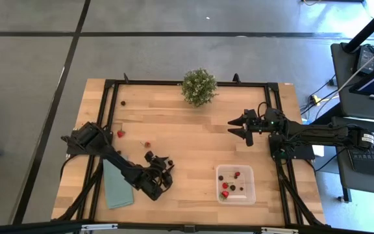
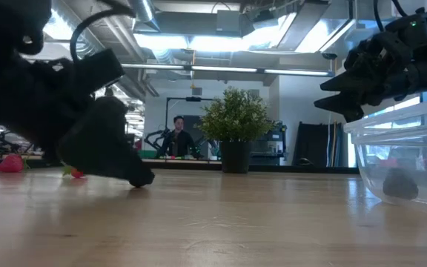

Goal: Pick and placing Produce into tupperware
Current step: Put the bottom black cherry into the bin

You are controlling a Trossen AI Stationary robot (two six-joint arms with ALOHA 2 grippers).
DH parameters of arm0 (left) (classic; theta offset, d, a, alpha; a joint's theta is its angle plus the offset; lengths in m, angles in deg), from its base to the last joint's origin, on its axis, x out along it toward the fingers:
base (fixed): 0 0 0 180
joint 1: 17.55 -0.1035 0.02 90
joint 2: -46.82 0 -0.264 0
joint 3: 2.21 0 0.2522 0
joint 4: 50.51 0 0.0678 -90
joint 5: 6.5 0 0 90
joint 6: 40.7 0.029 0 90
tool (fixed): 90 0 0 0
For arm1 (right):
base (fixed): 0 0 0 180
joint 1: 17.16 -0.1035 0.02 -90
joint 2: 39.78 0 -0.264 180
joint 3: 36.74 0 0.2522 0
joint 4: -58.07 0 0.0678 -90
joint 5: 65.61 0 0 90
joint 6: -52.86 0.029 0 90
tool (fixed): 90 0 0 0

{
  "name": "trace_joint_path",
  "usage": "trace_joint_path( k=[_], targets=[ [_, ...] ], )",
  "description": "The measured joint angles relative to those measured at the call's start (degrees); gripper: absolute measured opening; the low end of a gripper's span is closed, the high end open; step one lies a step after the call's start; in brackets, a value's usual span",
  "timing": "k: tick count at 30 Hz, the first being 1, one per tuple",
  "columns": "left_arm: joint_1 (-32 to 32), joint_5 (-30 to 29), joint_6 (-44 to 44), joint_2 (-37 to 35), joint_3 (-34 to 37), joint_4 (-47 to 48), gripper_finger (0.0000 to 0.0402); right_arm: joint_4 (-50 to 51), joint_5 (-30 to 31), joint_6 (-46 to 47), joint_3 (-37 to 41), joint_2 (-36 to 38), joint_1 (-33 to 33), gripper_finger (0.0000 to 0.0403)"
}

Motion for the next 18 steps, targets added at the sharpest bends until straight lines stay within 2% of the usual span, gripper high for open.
trace_joint_path(
  k=[6, 18],
  targets=[
    [0.15, -1.01, -3.48, 2.12, -0.15, -0.63, 0.0213, 1.26, 0.00, 0.19, -0.01, -0.02, -0.02, 0.0226],
    [-1.60, -1.93, -3.68, 2.23, -0.08, -0.79, 0.0213, 1.24, 0.00, 0.19, 0.00, -0.02, -0.02, 0.0226]
  ],
)
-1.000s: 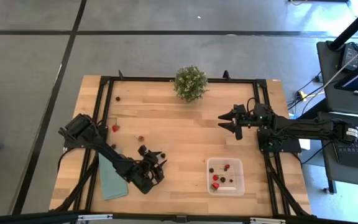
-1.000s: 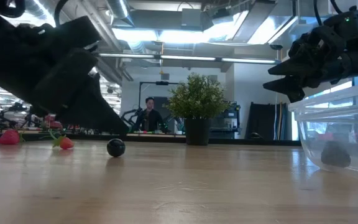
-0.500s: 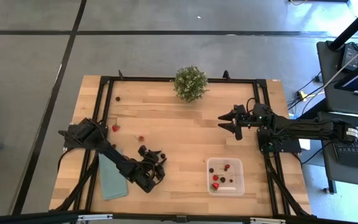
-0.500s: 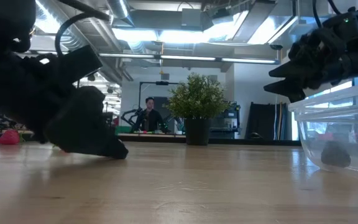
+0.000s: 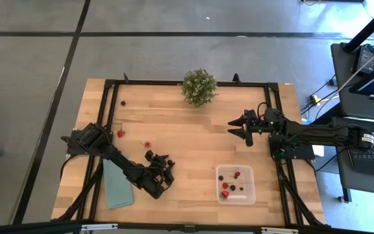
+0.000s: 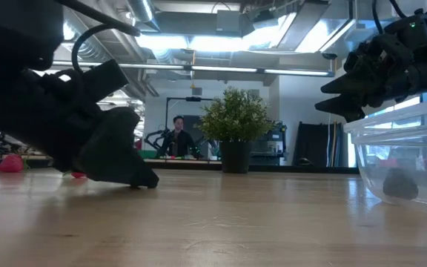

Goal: Pick and placing Produce into tupperware
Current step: Put the bottom black cherry into the bin

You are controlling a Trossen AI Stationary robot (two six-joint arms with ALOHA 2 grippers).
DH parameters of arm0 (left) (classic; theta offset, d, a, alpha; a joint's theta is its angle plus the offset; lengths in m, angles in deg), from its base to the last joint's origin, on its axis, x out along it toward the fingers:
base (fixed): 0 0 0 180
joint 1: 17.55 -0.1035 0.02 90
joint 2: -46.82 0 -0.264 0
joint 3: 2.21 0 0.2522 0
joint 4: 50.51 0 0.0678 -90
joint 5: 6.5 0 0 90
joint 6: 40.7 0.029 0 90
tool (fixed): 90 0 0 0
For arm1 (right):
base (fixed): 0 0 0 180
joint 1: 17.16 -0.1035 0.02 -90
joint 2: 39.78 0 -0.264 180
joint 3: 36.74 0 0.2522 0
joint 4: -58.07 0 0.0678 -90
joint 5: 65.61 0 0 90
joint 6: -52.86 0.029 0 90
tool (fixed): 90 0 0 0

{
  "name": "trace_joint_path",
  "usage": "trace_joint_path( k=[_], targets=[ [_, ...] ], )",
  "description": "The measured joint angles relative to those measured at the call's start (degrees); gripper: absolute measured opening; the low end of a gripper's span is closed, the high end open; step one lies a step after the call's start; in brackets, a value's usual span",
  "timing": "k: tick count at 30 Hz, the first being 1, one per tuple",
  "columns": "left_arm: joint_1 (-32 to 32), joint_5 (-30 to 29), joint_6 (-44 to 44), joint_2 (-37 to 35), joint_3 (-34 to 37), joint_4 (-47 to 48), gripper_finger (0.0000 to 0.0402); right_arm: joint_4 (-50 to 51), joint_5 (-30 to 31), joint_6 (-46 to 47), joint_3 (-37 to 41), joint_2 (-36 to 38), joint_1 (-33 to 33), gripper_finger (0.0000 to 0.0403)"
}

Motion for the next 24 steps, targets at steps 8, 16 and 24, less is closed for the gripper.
trace_joint_path(
  k=[8, 16, 24],
  targets=[
    [-0.91, 1.77, -0.02, -0.09, 0.00, -0.23, 0.0209, 0.00, 0.02, 0.00, 0.00, 0.02, 0.02, 0.0226],
    [-0.96, 2.47, 0.60, -0.11, 0.00, -0.04, 0.0162, 0.00, 0.00, 0.00, 0.00, 0.00, 0.00, 0.0226],
    [-0.96, 2.77, 2.00, -0.11, -0.02, -0.23, 0.0105, 0.00, 0.00, 0.00, 0.00, 0.00, 0.00, 0.0226]
  ],
)
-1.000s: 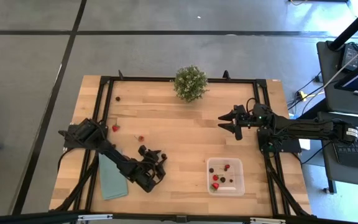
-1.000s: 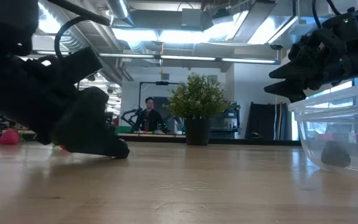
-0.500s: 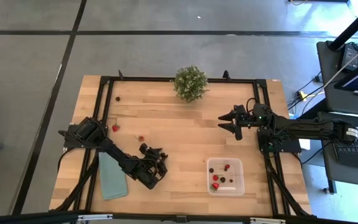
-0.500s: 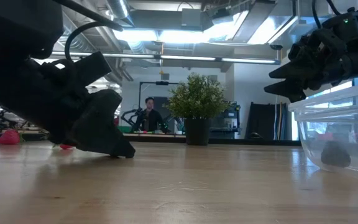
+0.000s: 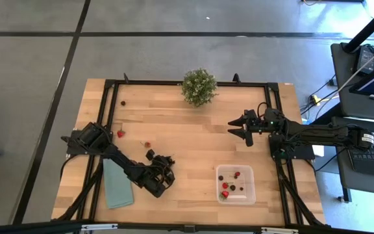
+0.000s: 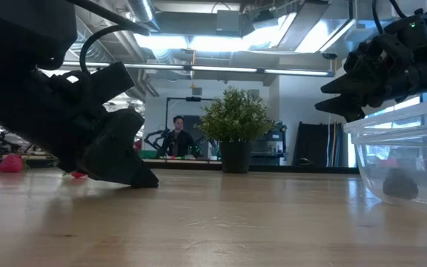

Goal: Pick and placing Produce into tupperware
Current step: Put the bottom black cherry into the bin

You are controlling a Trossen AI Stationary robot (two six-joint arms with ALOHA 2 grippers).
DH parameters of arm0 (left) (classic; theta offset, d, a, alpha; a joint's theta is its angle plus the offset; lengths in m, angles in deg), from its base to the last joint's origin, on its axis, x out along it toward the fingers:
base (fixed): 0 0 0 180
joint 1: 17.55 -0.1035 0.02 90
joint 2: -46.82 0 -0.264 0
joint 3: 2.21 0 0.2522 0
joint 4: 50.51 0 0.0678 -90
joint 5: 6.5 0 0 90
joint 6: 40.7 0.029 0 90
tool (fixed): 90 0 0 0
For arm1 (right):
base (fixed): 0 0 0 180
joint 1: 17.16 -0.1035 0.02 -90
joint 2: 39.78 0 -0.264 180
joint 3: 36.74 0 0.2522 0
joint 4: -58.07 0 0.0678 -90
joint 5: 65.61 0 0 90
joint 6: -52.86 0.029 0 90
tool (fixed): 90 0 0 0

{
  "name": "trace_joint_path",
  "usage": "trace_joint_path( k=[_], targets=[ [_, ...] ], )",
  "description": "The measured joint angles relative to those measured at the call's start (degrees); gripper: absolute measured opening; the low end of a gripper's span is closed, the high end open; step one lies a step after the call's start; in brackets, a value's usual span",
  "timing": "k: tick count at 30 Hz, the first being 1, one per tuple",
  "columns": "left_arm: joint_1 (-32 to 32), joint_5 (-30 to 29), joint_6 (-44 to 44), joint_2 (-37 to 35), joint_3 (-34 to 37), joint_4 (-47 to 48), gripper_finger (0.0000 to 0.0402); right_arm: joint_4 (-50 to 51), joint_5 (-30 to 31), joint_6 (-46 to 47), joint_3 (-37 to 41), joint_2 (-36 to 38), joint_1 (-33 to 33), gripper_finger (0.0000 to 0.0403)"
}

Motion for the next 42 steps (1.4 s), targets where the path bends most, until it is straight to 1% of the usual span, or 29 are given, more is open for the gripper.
trace_joint_path(
  k=[6, 10, 13, 16, 19, 22, 23, 26, 30, 32, 34, 38, 42],
  targets=[
    [0.02, -0.05, 0.00, -0.11, 0.00, 0.03, 0.0105, 0.00, 0.00, 0.00, 0.00, 0.00, 0.01, 0.0226],
    [-0.31, -1.07, 0.74, -2.04, 0.28, 0.94, 0.0110, 0.00, 0.00, 0.01, 0.00, 0.02, 0.02, 0.0226],
    [-1.43, -2.07, 5.36, -6.02, 0.17, 0.28, 0.0106, -0.02, 0.00, 0.00, 0.00, 0.01, 0.01, 0.0226],
    [-3.01, -1.11, 15.41, -10.35, 0.17, -2.05, 0.0105, -0.10, 0.00, 0.00, 0.00, 0.00, 0.00, 0.0226],
    [-5.72, 4.93, 29.84, -14.97, 0.13, -8.86, 0.0105, -0.26, 0.00, -0.03, 0.00, 0.02, 0.02, 0.0226],
    [-9.56, 14.04, 44.05, -18.12, 0.08, -17.51, 0.0105, -0.30, 0.00, -0.08, 0.00, 0.00, 0.01, 0.0226],
    [-11.07, 17.18, 47.61, -18.83, -0.19, -19.94, 0.0105, -0.29, 0.00, -0.11, 0.00, 0.01, 0.02, 0.0226],
    [-15.14, 26.69, 53.42, -19.41, -3.71, -20.77, 0.0106, -0.30, 0.00, -0.17, 0.00, 0.01, 0.01, 0.0226],
    [-18.35, 38.40, 62.14, -16.95, -12.02, -20.51, 0.0106, -0.24, 0.00, -1.16, 0.00, 0.00, 0.02, 0.0226],
    [-18.99, 42.78, 65.60, -14.59, -16.45, -18.54, 0.0105, -0.24, 0.00, -1.69, 0.00, 0.00, 0.00, 0.0226],
    [-19.63, 46.41, 67.42, -11.56, -21.15, -18.67, 0.0105, -0.23, 0.00, -1.70, 0.00, 0.00, 0.02, 0.0226],
    [-20.49, 50.50, 67.82, -5.77, -29.32, -18.83, 0.0109, 0.15, 0.00, -1.57, 0.00, 0.00, 0.02, 0.0226],
    [-20.87, 54.28, 67.73, 0.67, -35.42, -17.86, 0.0108, 0.39, 0.00, -1.51, 0.00, 0.00, 0.02, 0.0226]
  ],
)
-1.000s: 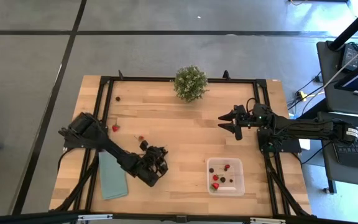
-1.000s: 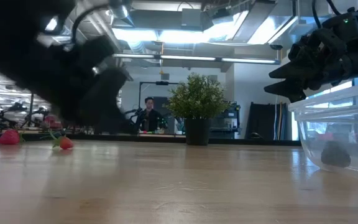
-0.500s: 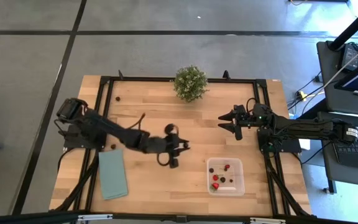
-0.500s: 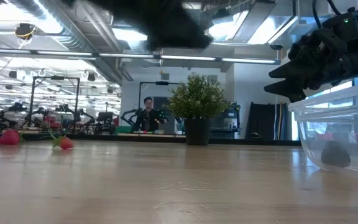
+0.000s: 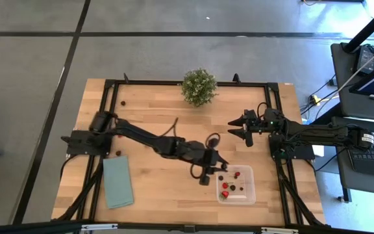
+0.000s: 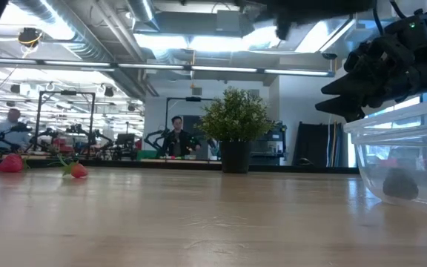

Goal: Pick and placing Produce into tupperware
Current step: Put the bottom black cherry into the bin

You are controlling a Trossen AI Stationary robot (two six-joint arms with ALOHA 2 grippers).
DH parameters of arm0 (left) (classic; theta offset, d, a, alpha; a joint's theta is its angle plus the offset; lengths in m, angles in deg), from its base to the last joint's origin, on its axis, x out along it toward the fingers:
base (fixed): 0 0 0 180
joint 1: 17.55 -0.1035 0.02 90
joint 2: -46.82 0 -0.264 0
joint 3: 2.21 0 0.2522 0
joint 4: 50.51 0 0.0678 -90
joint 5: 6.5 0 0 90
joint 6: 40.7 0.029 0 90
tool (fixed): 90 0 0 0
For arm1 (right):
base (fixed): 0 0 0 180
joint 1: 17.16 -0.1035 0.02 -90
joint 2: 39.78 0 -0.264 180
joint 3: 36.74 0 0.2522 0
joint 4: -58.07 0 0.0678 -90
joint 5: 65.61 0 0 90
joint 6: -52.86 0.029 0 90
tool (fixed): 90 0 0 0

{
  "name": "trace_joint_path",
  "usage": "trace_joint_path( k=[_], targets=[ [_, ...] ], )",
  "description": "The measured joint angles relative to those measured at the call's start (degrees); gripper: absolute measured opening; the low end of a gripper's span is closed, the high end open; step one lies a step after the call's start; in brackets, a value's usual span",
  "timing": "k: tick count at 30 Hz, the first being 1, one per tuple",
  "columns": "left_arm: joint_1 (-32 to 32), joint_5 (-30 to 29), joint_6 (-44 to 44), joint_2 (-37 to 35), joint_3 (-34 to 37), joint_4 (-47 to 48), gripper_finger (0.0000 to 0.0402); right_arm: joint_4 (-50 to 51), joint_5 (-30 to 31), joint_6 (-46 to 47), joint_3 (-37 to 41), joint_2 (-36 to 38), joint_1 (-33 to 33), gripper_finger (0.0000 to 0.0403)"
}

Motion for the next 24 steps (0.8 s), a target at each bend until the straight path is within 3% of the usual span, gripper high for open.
trace_joint_path(
  k=[7, 14, 24],
  targets=[
    [-0.29, 5.09, -2.75, 8.98, -6.03, -0.11, 0.0107, 1.16, 0.00, 0.02, 0.00, 0.00, -0.01, 0.0226],
    [0.71, 5.44, -4.66, 14.27, -6.83, 0.67, 0.0106, 3.27, 0.00, 0.40, -0.01, 0.01, -0.01, 0.0226],
    [1.26, 6.08, -6.70, 16.73, -6.79, 0.59, 0.0124, 4.09, 0.00, 1.76, -0.01, 0.00, 0.00, 0.0226]
  ],
)
